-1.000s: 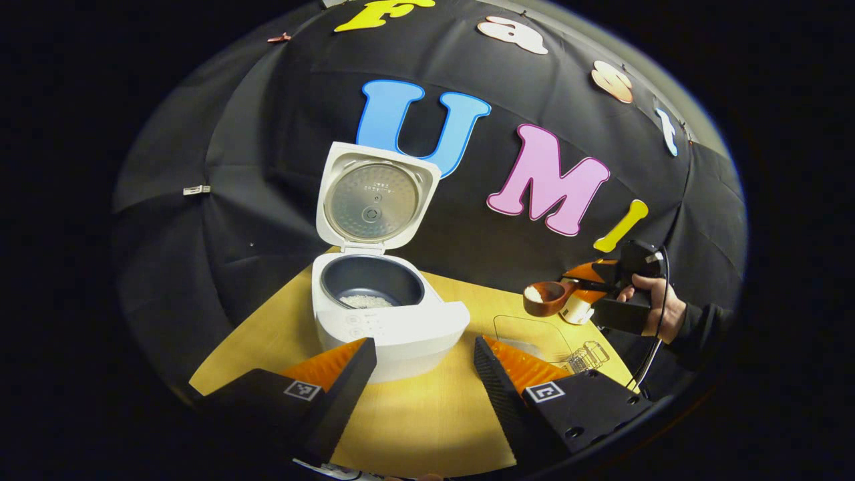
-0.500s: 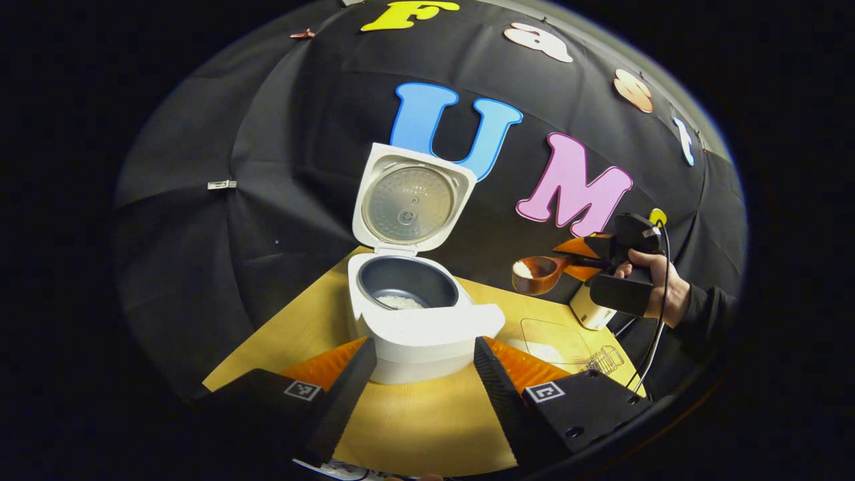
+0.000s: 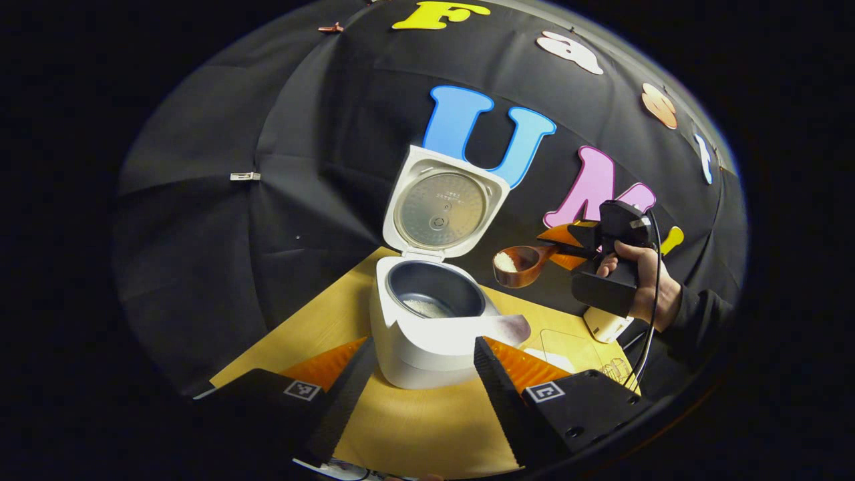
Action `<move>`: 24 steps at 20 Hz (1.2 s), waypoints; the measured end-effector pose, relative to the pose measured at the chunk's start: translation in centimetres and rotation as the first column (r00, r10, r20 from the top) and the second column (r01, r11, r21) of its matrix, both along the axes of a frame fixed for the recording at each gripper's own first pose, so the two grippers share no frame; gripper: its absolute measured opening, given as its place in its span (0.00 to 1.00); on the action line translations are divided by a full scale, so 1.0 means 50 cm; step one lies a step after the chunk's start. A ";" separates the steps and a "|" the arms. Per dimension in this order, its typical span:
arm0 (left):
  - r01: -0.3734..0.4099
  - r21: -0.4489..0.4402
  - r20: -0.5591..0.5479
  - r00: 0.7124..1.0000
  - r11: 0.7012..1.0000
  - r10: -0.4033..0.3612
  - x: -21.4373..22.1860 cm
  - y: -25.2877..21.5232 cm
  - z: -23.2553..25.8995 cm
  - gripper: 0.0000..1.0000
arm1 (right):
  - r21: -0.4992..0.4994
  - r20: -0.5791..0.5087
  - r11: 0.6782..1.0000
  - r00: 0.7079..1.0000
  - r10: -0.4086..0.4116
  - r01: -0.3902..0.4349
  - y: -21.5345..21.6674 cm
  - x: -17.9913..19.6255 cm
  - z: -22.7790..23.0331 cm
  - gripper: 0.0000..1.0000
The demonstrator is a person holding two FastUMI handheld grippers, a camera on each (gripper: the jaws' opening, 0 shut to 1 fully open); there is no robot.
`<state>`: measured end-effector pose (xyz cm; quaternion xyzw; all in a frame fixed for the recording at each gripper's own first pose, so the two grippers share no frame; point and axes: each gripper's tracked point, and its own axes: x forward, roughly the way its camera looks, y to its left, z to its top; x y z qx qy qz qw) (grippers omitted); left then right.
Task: Close the left gripper, press the button to open the rice cooker; take a wooden spoon from the chopstick holder with the right hand, scoop a spoonful of rice and pour it into the rice cooker, then put the wooden spoon back into the chopstick holder.
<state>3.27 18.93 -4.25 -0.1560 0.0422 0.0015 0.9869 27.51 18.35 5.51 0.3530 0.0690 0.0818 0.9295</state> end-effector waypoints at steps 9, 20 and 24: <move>-0.033 -0.019 -0.027 0.999 0.999 0.032 -0.004 0.039 -0.023 0.95 | -0.306 0.053 0.951 0.996 0.068 -0.048 0.110 0.057 -0.032 0.17; -0.071 -0.039 -0.038 0.997 0.997 0.069 -0.035 0.083 -0.044 0.95 | -0.875 0.161 0.484 0.936 0.314 -0.011 0.216 0.046 -0.064 0.17; -0.088 -0.051 -0.055 0.995 0.995 0.086 -0.041 0.097 -0.064 0.95 | -0.934 0.180 0.356 0.896 0.405 0.027 0.242 0.015 -0.052 0.17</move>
